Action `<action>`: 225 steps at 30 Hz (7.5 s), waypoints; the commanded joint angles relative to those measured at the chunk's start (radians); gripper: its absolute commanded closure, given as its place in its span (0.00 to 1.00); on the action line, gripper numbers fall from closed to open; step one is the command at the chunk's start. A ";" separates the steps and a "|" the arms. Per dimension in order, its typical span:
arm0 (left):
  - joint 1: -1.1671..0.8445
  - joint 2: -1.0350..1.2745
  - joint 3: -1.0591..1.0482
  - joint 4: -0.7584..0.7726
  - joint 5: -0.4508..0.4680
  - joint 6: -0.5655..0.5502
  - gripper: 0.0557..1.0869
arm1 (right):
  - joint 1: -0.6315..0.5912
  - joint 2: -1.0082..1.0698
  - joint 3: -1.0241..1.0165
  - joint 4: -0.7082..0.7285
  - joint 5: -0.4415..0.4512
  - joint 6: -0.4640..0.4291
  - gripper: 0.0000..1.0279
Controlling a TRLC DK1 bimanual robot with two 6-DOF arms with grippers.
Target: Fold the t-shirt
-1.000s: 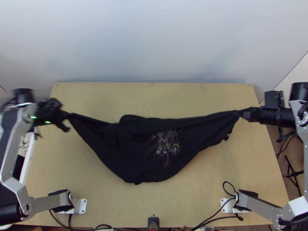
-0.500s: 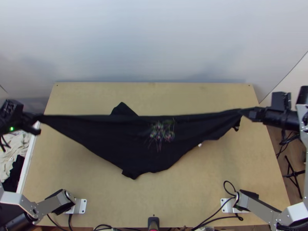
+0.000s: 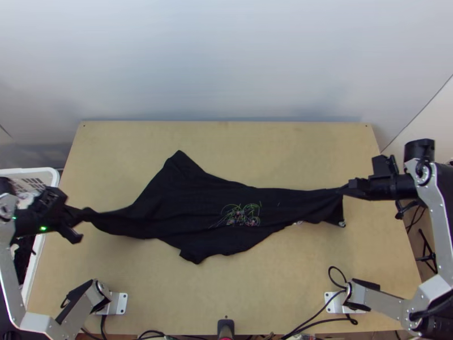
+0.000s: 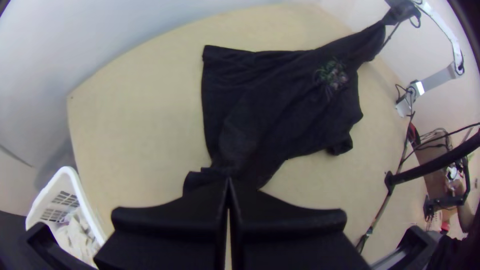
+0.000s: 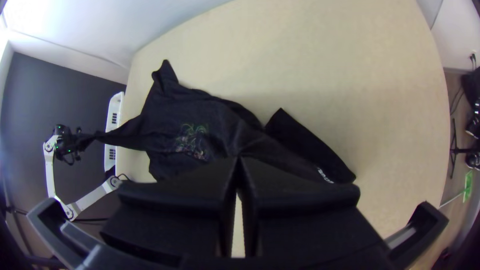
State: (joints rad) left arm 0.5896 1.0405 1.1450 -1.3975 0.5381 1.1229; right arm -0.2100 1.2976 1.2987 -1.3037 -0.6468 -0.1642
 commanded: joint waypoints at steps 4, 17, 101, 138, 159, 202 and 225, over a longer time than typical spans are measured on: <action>-0.154 0.038 -0.079 0.018 -0.046 -0.005 0.04 | 0.018 0.037 -0.038 -0.039 0.013 -0.020 0.97; -0.522 0.441 0.291 0.193 -0.101 -0.083 0.07 | 0.066 -0.027 -0.058 -0.042 0.012 -0.006 0.97; -0.570 1.015 1.088 0.399 -0.234 -0.486 0.96 | 0.072 -0.077 0.313 0.024 -0.004 0.025 0.97; -0.258 0.194 1.081 0.562 0.082 -0.991 0.96 | 0.038 -0.060 0.975 0.294 0.021 0.242 0.97; -0.267 -0.200 0.963 0.713 0.080 -1.239 0.96 | 0.050 -0.340 0.835 0.529 0.021 0.301 0.97; -0.530 0.923 0.262 1.243 -0.219 -0.790 0.96 | 0.230 0.894 0.596 0.681 0.249 -0.049 0.97; -0.568 0.895 0.303 1.161 -0.291 -0.819 0.96 | 0.135 1.128 0.912 0.563 0.246 -0.024 0.97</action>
State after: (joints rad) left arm 0.0273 2.0155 1.4540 -0.2161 0.2504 0.3321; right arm -0.0368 2.4039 2.1277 -0.7429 -0.3992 -0.2176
